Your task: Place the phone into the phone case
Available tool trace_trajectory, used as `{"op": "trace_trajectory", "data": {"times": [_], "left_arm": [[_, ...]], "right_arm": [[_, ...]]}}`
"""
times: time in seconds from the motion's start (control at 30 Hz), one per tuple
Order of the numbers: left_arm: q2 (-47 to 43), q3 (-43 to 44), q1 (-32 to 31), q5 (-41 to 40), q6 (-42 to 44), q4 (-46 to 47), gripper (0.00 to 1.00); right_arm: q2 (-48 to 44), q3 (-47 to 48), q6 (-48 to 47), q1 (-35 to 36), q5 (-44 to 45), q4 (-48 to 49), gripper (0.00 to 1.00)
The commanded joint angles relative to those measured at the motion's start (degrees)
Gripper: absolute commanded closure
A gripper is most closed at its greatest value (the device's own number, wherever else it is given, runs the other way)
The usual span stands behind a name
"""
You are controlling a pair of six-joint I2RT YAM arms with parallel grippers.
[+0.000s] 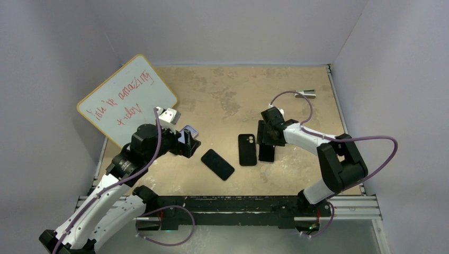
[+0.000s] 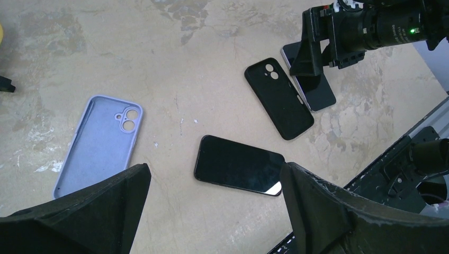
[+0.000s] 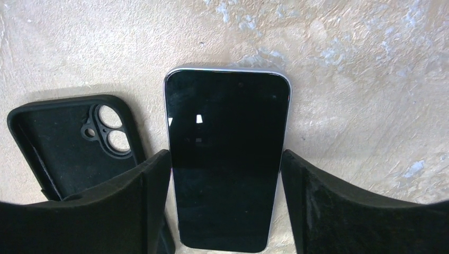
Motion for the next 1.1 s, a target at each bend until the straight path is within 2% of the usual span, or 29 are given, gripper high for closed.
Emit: {"op": "trace_trajectory", "data": {"times": [0.0, 0.23, 0.7, 0.8, 0.87, 1.07], "left_arm": [[0.9, 1.4, 0.0, 0.4, -0.5, 0.7, 0.02], [0.5, 1.2, 0.0, 0.3, -0.6, 0.9, 0.02], [0.1, 1.1, 0.1, 0.4, -0.7, 0.9, 0.02], [0.0, 1.2, 0.0, 0.4, -0.7, 0.8, 0.02], [-0.3, 1.2, 0.0, 0.4, -0.8, 0.8, 0.02], [-0.5, 1.2, 0.0, 0.2, -0.8, 0.8, 0.02]], "right_arm": [[-2.3, -0.9, -0.8, 0.1, 2.5, 0.0, 0.19], [-6.9, -5.0, -0.6, 0.7, 1.3, 0.2, 0.07], [-1.2, -3.8, 2.8, 5.9, 6.7, 0.2, 0.09], [-0.1, -4.1, 2.8, 6.0, 6.2, 0.9, 0.13], [0.1, -4.8, 2.9, 6.0, 5.8, 1.8, 0.19], [-0.8, -4.4, 2.9, 6.1, 6.9, 0.6, 0.45]]}}
